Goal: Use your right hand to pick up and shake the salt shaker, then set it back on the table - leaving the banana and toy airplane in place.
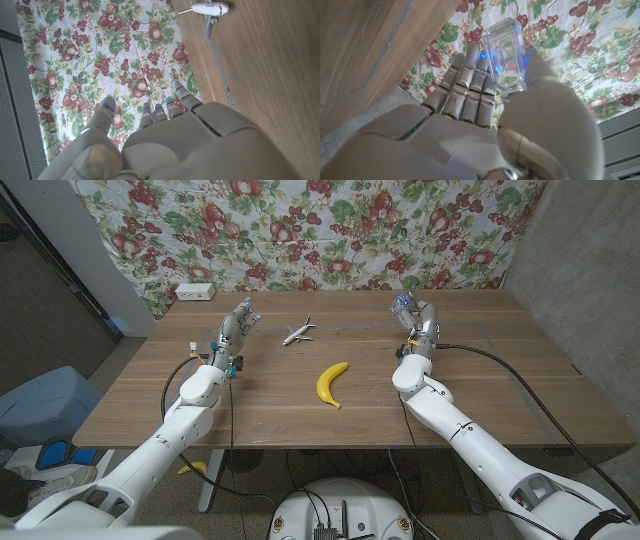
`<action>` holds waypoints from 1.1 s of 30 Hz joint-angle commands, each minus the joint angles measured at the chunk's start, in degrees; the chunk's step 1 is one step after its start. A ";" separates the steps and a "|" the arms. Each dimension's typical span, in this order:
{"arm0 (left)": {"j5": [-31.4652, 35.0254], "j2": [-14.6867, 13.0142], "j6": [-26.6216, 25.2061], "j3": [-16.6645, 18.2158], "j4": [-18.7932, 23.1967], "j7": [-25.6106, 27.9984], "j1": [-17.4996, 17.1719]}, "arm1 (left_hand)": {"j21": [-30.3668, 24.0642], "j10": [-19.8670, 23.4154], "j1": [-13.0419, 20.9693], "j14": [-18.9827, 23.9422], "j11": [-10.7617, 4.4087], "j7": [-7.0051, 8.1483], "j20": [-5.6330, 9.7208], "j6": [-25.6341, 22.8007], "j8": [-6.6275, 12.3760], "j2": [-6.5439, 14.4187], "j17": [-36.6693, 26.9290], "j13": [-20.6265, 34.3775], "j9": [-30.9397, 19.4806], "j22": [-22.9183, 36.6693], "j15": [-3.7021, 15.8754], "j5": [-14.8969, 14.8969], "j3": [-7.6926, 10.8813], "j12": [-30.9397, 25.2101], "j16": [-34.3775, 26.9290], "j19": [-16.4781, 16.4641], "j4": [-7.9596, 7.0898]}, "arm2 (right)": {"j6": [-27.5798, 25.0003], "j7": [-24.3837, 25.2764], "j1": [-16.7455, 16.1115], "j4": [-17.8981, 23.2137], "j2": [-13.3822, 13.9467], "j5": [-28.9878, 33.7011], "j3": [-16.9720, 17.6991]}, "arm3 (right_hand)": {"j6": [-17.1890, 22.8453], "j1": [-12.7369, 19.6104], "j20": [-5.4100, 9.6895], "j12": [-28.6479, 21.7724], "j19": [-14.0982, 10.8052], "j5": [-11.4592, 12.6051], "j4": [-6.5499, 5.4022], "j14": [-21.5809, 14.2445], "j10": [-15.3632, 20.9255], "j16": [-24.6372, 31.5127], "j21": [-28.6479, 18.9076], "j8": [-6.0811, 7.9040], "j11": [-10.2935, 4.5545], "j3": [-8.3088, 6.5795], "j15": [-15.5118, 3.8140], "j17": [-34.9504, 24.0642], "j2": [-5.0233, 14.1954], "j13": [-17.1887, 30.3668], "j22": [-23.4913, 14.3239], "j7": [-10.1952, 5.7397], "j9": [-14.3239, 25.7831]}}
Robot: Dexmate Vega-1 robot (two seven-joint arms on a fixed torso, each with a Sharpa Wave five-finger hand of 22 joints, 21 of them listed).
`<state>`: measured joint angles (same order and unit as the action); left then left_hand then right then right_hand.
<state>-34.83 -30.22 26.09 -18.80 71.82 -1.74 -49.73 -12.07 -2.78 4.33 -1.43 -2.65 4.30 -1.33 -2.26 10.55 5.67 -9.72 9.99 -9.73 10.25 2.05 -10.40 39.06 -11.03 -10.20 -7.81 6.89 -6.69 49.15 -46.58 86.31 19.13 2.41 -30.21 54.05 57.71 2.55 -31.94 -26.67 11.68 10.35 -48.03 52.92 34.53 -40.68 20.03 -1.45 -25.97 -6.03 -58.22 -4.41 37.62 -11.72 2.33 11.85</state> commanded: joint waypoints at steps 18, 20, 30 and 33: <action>-0.17 -0.55 0.01 0.43 1.35 0.34 -1.27 | 0.18 0.39 -0.19 0.29 -0.17 0.13 0.10 -0.07 -0.16 2.57 -0.10 0.23 -0.24 0.24 0.89 0.01 0.33 0.01 -0.05 -0.61 -0.10 | -12.90 -19.00 2.00 9.41 9.52 -3.80 -2.64 | 6.13 7.99 2.82 0.28 0.38 0.36 -0.54 -0.55 7.52 -0.73 -1.12 -0.32 -6.86 -1.14 -6.75 -0.86 7.90 0.29 0.02 -5.83 0.17; -0.26 -0.63 0.01 0.50 1.56 0.30 -1.41 | 0.17 0.40 -0.19 0.28 -0.21 0.11 0.08 -0.02 -0.18 2.57 -0.10 0.23 -0.24 0.24 0.91 0.01 0.32 0.00 -0.04 -0.63 -0.10 | -13.02 -18.80 1.89 9.57 9.53 -3.83 -2.62 | 6.12 7.95 2.82 0.29 0.40 0.34 -0.57 -0.56 7.59 -0.81 -1.20 -0.35 -6.87 -1.16 -6.70 -0.91 7.91 0.28 0.03 -5.83 0.17; -0.35 -0.88 -0.07 0.56 2.20 0.18 -1.89 | 0.18 0.40 -0.22 0.27 -0.12 0.11 0.07 -0.07 -0.16 2.59 -0.11 0.23 -0.24 0.24 0.96 0.00 0.35 0.00 -0.04 -0.65 -0.12 | -12.76 -17.78 1.07 10.23 9.68 -3.84 -2.47 | 6.17 7.82 2.85 0.46 0.63 0.26 -0.63 -0.75 7.65 -1.10 -1.63 -0.46 -6.92 -1.24 -6.64 -1.29 7.82 0.36 0.10 -5.89 0.18; -0.31 -0.94 -0.05 0.56 2.34 0.15 -1.96 | 0.18 0.41 -0.21 0.28 -0.13 0.11 0.08 -0.09 -0.16 2.57 -0.10 0.23 -0.24 0.24 0.91 0.01 0.34 0.00 -0.05 -0.64 -0.10 | -12.27 -17.05 0.67 10.26 9.54 -3.76 -2.31 | 6.12 7.88 2.85 0.53 0.69 0.26 -0.59 -0.71 7.60 -1.24 -1.74 -0.52 -6.82 -1.32 -6.70 -1.36 7.83 0.37 0.11 -5.89 0.19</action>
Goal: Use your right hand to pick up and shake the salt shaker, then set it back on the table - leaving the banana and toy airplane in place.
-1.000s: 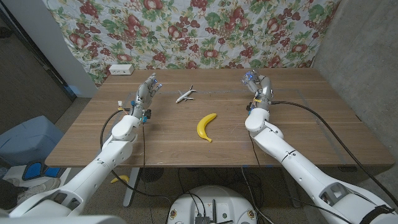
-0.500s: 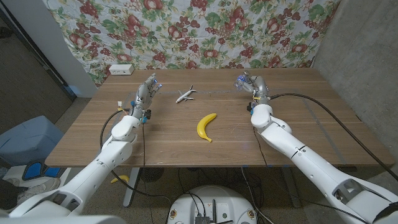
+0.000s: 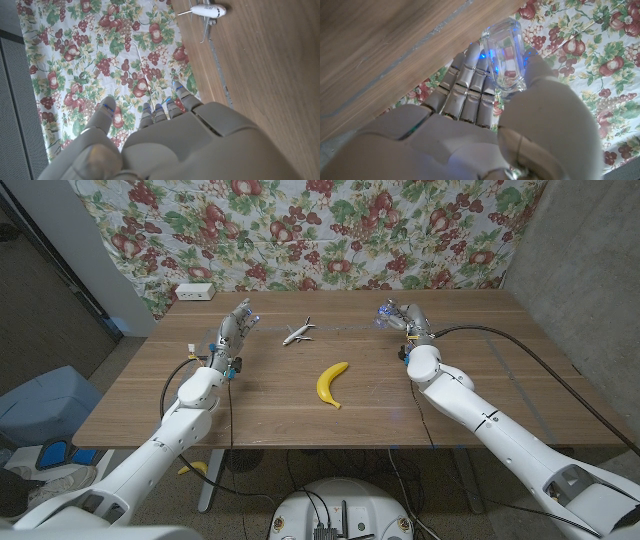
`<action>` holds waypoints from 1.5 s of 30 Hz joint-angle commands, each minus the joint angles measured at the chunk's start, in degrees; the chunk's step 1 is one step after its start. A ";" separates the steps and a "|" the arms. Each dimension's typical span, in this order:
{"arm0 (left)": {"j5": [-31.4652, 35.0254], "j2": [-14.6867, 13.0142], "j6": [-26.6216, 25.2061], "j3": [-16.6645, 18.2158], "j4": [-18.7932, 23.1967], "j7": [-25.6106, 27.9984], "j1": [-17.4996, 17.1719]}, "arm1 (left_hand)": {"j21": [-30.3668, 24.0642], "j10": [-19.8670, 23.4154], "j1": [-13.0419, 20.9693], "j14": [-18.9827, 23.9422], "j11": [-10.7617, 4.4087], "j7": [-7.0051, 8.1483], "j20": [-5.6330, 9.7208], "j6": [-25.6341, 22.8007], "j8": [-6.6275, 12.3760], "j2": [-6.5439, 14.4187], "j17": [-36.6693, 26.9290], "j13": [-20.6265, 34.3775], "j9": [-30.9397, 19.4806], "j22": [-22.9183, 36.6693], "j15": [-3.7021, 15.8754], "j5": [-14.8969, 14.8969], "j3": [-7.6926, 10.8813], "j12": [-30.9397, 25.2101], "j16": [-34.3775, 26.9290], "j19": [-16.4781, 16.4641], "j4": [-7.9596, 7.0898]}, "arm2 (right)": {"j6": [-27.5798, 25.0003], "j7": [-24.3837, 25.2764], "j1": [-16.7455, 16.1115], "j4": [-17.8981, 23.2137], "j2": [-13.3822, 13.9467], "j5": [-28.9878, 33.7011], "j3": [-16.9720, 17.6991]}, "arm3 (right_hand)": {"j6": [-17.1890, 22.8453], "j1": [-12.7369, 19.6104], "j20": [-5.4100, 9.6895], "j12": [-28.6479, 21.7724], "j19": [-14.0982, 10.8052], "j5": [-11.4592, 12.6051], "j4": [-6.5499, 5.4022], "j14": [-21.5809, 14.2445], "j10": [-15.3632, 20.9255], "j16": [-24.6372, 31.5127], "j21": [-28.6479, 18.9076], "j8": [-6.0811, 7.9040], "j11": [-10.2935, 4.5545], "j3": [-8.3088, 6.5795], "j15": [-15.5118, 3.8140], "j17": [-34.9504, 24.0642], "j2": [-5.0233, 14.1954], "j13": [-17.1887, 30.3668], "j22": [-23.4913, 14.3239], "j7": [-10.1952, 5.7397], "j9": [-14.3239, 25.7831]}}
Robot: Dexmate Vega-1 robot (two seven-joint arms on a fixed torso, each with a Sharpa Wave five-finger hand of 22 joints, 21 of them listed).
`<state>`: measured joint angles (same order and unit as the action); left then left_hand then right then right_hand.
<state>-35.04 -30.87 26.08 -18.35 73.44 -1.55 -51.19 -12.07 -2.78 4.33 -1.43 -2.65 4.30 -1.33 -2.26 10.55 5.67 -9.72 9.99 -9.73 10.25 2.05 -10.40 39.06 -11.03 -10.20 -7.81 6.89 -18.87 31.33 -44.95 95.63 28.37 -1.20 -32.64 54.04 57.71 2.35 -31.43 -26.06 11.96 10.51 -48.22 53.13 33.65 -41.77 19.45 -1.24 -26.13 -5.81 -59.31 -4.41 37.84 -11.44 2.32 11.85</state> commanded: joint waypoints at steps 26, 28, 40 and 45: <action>-0.46 0.19 0.14 0.03 -1.29 -1.09 0.87 | 0.18 0.42 -0.29 0.36 -0.20 0.07 0.05 -0.16 -0.15 2.55 -0.10 0.23 -0.24 0.24 0.91 -0.01 0.40 0.00 -0.06 -0.69 -0.13 | 11.55 16.97 -2.71 -7.88 -8.25 2.91 2.43 | 5.96 7.60 3.10 0.47 0.42 -0.03 -0.90 -0.88 7.30 -1.04 -1.76 -0.34 -7.25 -1.41 -6.94 -1.23 7.99 0.43 -0.05 -6.03 0.25; -0.34 0.29 0.24 -0.01 -1.64 -1.06 1.09 | 0.18 0.43 -0.27 0.37 -0.19 0.08 0.06 -0.14 -0.16 2.55 -0.09 0.23 -0.24 0.24 0.92 -0.01 0.40 0.00 -0.06 -0.71 -0.11 | 11.25 16.79 -2.49 -8.04 -8.27 3.01 2.30 | 5.95 7.54 3.12 0.50 0.42 -0.04 -0.92 -0.93 7.33 -1.04 -1.83 -0.36 -7.21 -1.37 -6.91 -1.31 7.95 0.42 -0.05 -6.04 0.25; -0.52 0.99 0.15 -0.45 -3.75 -1.96 2.73 | 0.18 0.50 -0.34 0.38 -0.08 0.11 0.06 -0.08 -0.18 2.54 -0.12 0.23 -0.24 0.24 0.92 0.00 0.39 -0.02 -0.07 -0.73 -0.16 | 10.25 13.57 -1.04 -8.65 -7.14 2.78 1.58 | 6.15 7.51 3.14 0.59 0.52 -0.03 -0.85 -1.09 7.72 -1.33 -2.31 -0.43 -7.20 -1.48 -6.91 -1.68 7.89 0.42 0.00 -5.89 0.25; -0.54 1.18 0.19 -0.60 -4.26 -2.20 3.09 | 0.19 0.47 -0.39 0.37 -0.16 0.17 0.06 -0.03 -0.20 2.56 -0.13 0.23 -0.24 0.24 0.91 0.00 0.40 -0.01 -0.07 -0.71 -0.20 | 6.60 7.92 -0.37 -6.05 -4.37 1.95 0.81 | 6.21 7.42 3.23 0.66 0.59 -0.05 -0.87 -1.04 7.53 -1.49 -2.47 -0.46 -7.18 -1.49 -6.86 -1.80 7.83 0.57 0.02 -5.92 0.25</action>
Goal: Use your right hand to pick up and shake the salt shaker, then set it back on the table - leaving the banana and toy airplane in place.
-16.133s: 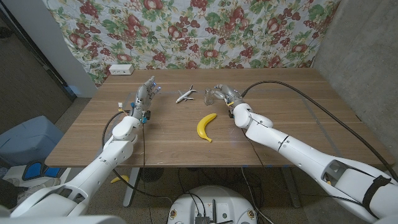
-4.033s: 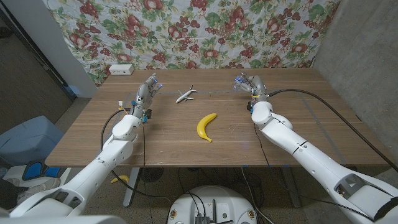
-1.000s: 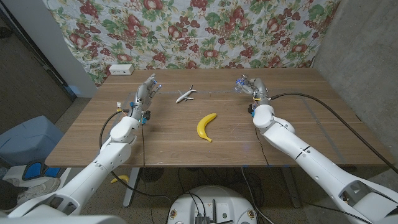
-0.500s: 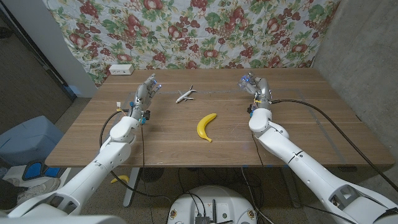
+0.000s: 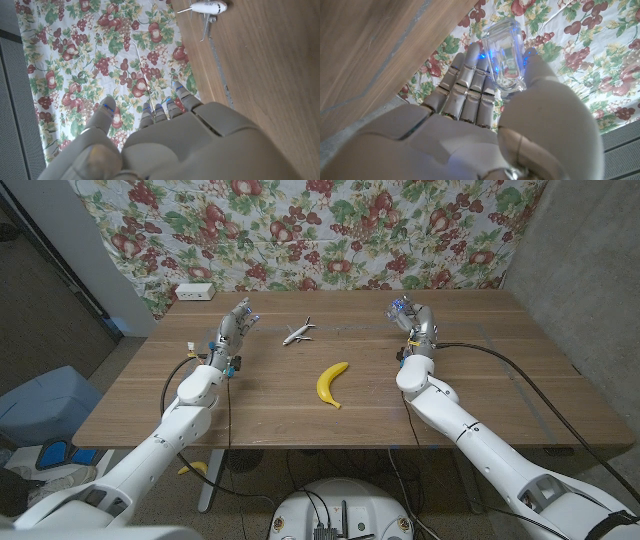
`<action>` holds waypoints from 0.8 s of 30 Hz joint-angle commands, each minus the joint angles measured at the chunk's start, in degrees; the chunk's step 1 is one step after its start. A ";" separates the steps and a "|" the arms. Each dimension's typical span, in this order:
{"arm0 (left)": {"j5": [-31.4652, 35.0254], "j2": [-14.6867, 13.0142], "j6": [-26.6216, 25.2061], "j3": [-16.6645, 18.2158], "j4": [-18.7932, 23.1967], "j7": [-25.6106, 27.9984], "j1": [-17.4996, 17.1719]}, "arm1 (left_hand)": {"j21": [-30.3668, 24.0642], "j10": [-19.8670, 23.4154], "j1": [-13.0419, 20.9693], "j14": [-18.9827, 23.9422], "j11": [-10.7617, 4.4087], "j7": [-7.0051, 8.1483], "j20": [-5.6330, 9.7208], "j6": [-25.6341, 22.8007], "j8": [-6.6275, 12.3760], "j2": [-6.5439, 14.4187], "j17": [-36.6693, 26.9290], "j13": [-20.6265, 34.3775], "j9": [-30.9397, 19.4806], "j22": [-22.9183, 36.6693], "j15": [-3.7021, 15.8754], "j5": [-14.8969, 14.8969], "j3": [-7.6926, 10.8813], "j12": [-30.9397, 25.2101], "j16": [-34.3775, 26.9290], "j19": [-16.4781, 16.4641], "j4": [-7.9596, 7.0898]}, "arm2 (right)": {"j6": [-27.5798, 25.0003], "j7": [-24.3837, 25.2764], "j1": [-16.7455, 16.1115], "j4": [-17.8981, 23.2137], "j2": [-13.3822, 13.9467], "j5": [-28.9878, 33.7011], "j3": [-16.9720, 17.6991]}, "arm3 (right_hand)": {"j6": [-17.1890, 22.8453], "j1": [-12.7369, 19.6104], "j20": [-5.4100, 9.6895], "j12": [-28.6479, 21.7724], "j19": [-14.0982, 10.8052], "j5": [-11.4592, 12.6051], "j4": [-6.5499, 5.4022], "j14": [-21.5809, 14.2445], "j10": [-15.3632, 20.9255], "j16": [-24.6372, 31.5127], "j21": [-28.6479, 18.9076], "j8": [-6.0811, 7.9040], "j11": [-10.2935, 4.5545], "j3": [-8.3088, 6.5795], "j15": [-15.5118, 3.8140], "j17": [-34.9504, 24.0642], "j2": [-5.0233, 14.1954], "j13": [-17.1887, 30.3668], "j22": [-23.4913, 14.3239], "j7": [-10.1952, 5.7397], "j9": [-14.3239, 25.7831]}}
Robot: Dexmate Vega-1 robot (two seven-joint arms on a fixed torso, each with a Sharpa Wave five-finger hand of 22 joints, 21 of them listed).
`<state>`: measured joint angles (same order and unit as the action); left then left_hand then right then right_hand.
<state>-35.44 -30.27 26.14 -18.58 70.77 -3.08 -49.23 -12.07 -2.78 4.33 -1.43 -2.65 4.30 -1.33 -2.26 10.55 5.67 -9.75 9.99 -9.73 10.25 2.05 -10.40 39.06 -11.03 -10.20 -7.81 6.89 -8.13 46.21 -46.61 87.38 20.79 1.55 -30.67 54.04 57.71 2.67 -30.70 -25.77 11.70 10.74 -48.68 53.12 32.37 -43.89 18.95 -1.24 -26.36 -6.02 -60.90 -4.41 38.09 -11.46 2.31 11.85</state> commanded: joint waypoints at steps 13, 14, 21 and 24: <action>-0.07 0.35 -0.37 -0.41 -1.08 -0.27 0.96 | 0.19 0.45 -0.38 0.37 -0.14 0.11 0.06 -0.05 -0.19 2.56 -0.08 0.23 -0.24 0.24 0.92 -0.01 0.44 0.00 -0.06 -0.75 -0.18 | -10.86 -14.49 2.90 5.50 6.52 -2.15 -2.77 | 6.36 7.44 2.92 0.07 0.41 0.22 -1.05 -0.73 7.70 -0.54 -0.83 -0.04 -7.13 -1.43 -6.67 -0.56 7.80 0.40 0.10 -5.92 0.25; -0.07 0.32 -0.41 -0.42 -1.03 -0.30 0.94 | 0.19 0.45 -0.38 0.35 -0.16 0.09 0.03 -0.07 -0.18 2.57 -0.08 0.23 -0.24 0.24 0.89 -0.01 0.45 0.00 -0.05 -0.75 -0.18 | -10.99 -14.58 2.91 5.58 6.59 -2.20 -2.79 | 6.31 7.43 2.93 0.10 0.42 0.20 -1.03 -0.75 7.82 -0.54 -0.88 -0.07 -7.09 -1.41 -6.67 -0.63 7.74 0.32 0.10 -5.91 0.26; 0.06 0.20 -0.40 -0.48 -0.62 -0.26 0.78 | 0.20 0.42 -0.40 0.34 -0.11 0.08 0.02 -0.06 -0.19 2.54 -0.08 0.23 -0.24 0.24 0.91 -0.01 0.44 0.01 -0.05 -0.72 -0.18 | -11.68 -14.37 2.45 6.58 7.07 -2.36 -2.68 | 6.43 7.45 2.91 0.18 0.51 0.21 -1.00 -0.82 7.88 -0.76 -1.17 -0.12 -7.16 -1.52 -6.69 -0.84 7.70 0.41 0.13 -5.89 0.26; 0.05 0.16 -0.45 -0.49 -0.40 -0.24 0.65 | 0.20 0.42 -0.42 0.36 -0.08 0.09 0.04 -0.07 -0.18 2.57 -0.09 0.23 -0.24 0.24 0.94 -0.01 0.45 0.01 -0.06 -0.72 -0.21 | -11.77 -14.23 2.22 6.88 7.17 -2.46 -2.60 | 6.39 7.43 2.91 0.29 0.58 0.21 -1.01 -0.88 7.75 -0.87 -1.32 -0.18 -7.04 -1.58 -6.69 -0.94 7.72 0.45 0.15 -5.87 0.26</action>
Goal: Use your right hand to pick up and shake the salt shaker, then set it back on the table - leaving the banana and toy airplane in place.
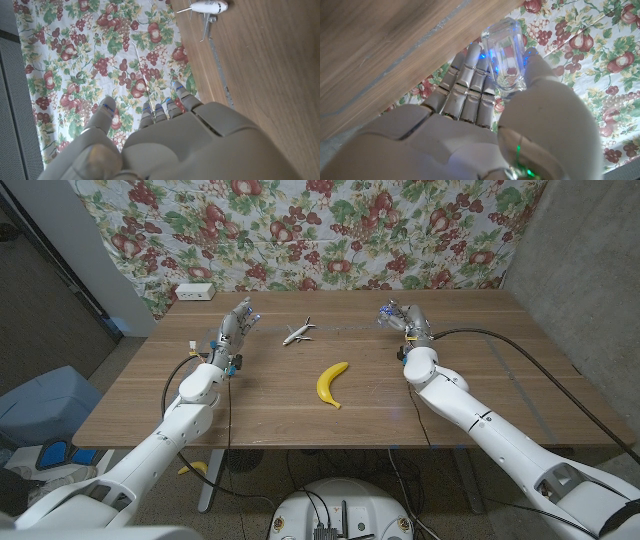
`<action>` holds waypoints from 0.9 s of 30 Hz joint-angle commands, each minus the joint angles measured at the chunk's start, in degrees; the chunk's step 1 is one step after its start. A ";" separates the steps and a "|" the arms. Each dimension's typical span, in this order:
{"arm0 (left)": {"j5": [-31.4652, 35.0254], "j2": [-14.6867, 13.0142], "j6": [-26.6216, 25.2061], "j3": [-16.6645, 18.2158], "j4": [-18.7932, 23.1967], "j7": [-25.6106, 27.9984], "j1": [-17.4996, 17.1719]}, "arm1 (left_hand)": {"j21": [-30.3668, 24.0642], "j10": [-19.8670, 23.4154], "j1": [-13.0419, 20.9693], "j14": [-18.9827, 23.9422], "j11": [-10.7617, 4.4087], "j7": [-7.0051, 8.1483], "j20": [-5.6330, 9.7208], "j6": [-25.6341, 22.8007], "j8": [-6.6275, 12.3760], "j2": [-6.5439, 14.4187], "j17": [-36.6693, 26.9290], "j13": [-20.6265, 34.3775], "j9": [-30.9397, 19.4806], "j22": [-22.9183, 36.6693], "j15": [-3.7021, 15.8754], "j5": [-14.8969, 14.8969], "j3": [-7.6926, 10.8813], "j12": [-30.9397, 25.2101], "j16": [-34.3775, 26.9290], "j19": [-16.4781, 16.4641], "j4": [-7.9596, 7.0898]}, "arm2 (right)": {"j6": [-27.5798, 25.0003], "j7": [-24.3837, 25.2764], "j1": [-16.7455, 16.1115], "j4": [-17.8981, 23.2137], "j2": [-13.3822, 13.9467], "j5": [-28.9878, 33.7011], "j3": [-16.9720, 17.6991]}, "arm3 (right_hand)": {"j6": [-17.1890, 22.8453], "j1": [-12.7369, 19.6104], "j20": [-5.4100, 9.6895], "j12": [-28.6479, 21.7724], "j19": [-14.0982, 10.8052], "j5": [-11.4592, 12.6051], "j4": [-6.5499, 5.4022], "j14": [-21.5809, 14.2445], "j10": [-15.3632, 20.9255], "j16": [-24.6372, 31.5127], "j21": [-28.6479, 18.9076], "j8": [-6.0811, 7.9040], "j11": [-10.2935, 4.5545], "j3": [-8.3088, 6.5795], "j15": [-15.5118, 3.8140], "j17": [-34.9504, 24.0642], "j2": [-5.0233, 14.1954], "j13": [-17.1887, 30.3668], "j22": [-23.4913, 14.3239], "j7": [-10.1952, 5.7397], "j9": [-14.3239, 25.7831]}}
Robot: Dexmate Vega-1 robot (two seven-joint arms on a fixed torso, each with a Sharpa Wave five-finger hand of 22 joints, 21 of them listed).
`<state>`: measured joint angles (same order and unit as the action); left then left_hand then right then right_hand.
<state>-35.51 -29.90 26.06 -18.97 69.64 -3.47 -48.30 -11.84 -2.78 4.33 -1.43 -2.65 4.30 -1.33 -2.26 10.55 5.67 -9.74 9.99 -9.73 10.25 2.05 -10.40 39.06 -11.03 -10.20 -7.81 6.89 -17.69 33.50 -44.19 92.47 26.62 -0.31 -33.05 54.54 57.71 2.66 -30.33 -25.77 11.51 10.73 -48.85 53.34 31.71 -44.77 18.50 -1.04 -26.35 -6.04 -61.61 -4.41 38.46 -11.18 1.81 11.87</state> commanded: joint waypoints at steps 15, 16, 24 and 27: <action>0.11 -0.38 -0.24 -0.02 1.13 0.17 -0.60 | 0.00 0.42 -0.43 0.35 -0.11 0.09 0.13 -0.10 -0.17 2.55 -0.10 0.23 -0.24 0.24 0.96 -0.01 0.48 0.01 -0.05 -0.70 -0.20 | 4.35 4.47 -2.13 -0.87 -1.45 -0.93 1.52 | 5.97 7.38 2.91 0.08 0.75 0.39 -0.98 -0.88 7.64 -0.57 -0.99 0.11 -7.35 -1.72 -6.68 -0.66 7.59 0.25 -0.07 -5.26 0.26; 0.11 -0.38 -0.22 -0.02 1.11 0.15 -0.60 | 0.00 0.40 -0.41 0.36 -0.08 0.09 0.08 -0.12 -0.16 2.55 -0.08 0.23 -0.24 0.24 0.94 -0.01 0.48 0.02 -0.05 -0.68 -0.17 | 5.06 5.63 -2.28 -1.35 -2.01 -0.72 1.67 | 5.99 7.35 2.90 0.13 0.78 0.39 -1.00 -0.90 7.61 -0.60 -1.03 0.11 -7.35 -1.73 -6.65 -0.69 7.59 0.22 -0.07 -5.25 0.26; 0.05 -0.26 0.01 0.02 0.67 -0.04 -0.36 | -0.01 0.49 -0.39 0.34 -0.04 0.11 0.04 -0.04 -0.19 2.59 -0.08 0.23 -0.24 0.24 0.92 -0.01 0.49 -0.01 -0.05 -0.72 -0.17 | 11.24 13.13 -2.95 -5.47 -5.88 0.58 2.76 | 5.95 7.21 2.88 0.33 0.94 0.35 -1.06 -0.95 7.58 -0.83 -1.35 -0.02 -7.21 -1.79 -6.63 -0.97 7.58 0.23 -0.04 -5.36 0.27; -0.02 -0.19 0.08 0.00 0.38 -0.28 -0.16 | 0.00 0.49 -0.46 0.33 -0.10 0.07 0.05 -0.08 -0.18 2.62 -0.12 0.23 -0.24 0.24 0.87 -0.01 0.47 -0.01 -0.07 -0.71 -0.25 | 12.87 15.29 -2.98 -6.83 -7.28 0.67 3.22 | 5.97 7.22 2.87 0.37 0.96 0.36 -1.06 -0.93 7.78 -0.93 -1.44 -0.04 -7.14 -1.84 -6.64 -1.00 7.60 0.11 -0.03 -5.33 0.27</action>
<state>-35.40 -30.21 25.85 -19.04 70.60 -3.26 -48.80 -11.84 -2.78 4.33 -1.43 -2.65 4.30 -1.33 -2.26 10.55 5.67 -9.73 9.99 -9.73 10.25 2.05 -10.40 39.31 -11.03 -10.20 -7.81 6.65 -11.48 40.84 -46.37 90.02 23.63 -0.55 -31.29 54.54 57.71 2.66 -30.04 -24.93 11.73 10.89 -49.15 53.34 31.04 -45.67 18.07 -1.04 -26.52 -6.33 -62.49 -4.41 38.32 -11.19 1.81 11.84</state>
